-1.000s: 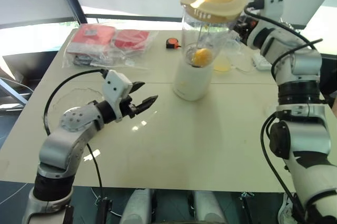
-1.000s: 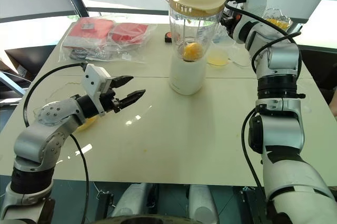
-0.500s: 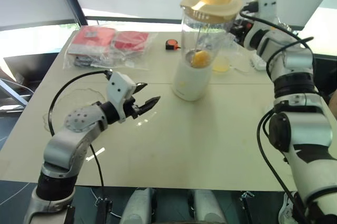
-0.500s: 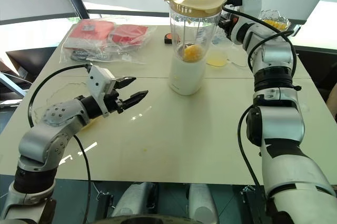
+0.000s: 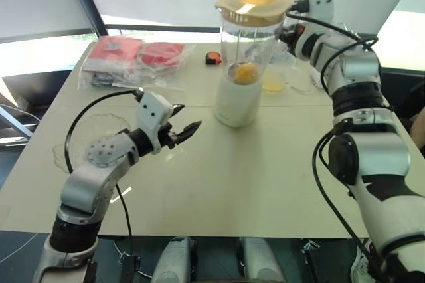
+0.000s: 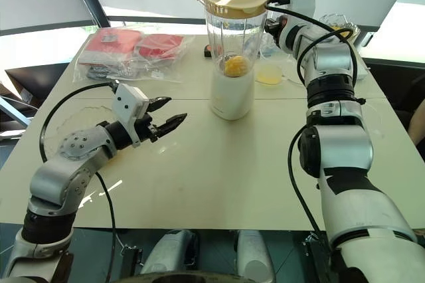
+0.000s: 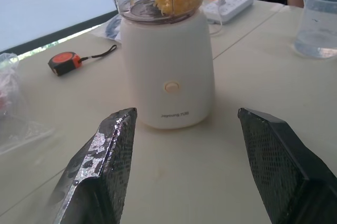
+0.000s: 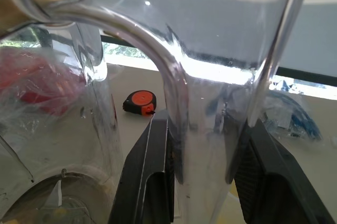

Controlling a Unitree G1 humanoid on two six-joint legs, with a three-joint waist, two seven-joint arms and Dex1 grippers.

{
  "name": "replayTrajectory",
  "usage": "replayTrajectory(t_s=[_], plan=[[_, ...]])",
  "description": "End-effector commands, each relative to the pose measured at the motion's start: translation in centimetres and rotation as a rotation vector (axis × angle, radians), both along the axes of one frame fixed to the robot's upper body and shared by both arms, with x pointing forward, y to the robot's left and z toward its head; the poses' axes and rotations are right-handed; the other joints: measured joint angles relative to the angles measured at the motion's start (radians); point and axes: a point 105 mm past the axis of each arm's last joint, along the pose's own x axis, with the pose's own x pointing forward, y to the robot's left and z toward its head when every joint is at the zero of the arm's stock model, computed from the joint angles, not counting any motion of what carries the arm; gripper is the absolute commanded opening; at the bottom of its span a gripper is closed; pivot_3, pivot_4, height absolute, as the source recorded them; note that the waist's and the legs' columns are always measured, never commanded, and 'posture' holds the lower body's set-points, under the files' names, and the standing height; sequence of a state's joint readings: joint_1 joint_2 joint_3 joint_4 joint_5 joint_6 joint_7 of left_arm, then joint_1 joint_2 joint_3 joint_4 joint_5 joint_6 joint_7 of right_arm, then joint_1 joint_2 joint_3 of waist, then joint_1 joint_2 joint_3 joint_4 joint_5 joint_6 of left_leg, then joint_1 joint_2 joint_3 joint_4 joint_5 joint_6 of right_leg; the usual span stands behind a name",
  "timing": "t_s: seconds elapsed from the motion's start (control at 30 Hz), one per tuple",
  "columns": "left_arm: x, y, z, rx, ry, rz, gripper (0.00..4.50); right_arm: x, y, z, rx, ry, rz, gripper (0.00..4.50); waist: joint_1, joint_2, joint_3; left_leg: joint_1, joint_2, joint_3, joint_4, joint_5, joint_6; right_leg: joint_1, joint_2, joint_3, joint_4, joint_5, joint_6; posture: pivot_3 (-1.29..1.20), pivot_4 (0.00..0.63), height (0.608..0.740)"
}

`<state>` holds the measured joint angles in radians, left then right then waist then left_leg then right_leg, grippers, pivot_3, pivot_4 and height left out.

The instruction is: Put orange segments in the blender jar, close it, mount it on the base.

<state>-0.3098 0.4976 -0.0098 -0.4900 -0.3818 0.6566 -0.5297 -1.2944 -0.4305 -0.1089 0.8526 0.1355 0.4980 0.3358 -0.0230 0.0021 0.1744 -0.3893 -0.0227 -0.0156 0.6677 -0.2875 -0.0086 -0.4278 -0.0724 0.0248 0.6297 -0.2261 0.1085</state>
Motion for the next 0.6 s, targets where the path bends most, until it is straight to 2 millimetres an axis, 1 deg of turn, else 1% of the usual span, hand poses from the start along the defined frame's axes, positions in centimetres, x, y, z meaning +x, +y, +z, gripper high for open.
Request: replayTrajectory(t_s=[0.03, 0.27, 0.4, 0.6], plan=[[0.0, 0.0, 0.9, -0.006, -0.051, 0.003, 3.16, -0.4, 0.1, 0.1, -0.004, -0.003, -0.024, 0.90, 0.001, 0.000, 0.000, 0.000, 0.000, 0.000, 0.000, 0.000, 0.000, 0.000, 0.000, 0.000, 0.000, 0.000, 0.000, 0.00, 0.150, 0.740], [0.1, -0.1, 0.7, -0.007, -0.047, -0.003, 3.16, -2.2, 1.4, 0.3, -0.026, -0.034, -0.033, 0.90, 0.002, 0.000, 0.000, 0.000, 0.001, 0.000, 0.000, 0.000, 0.000, 0.000, 0.001, 0.000, 0.000, 0.000, 0.000, 0.00, 0.150, 0.740], [0.2, -0.2, 0.7, -0.007, -0.047, -0.005, 3.16, -3.0, 1.8, 0.3, -0.020, -0.034, -0.041, 0.90, 0.003, 0.000, 0.000, -0.001, 0.001, -0.001, 0.000, 0.000, 0.000, -0.001, 0.001, 0.000, 0.000, 0.000, 0.000, 0.00, 0.150, 0.740], [0.4, -0.5, 0.8, -0.007, -0.051, -0.012, 3.16, -3.2, 1.4, -1.1, 0.012, 0.008, -0.096, 0.90, 0.003, 0.000, 0.000, -0.001, 0.001, -0.001, 0.000, 0.000, 0.000, -0.001, 0.001, 0.000, 0.000, 0.000, 0.000, 0.00, 0.150, 0.740]])
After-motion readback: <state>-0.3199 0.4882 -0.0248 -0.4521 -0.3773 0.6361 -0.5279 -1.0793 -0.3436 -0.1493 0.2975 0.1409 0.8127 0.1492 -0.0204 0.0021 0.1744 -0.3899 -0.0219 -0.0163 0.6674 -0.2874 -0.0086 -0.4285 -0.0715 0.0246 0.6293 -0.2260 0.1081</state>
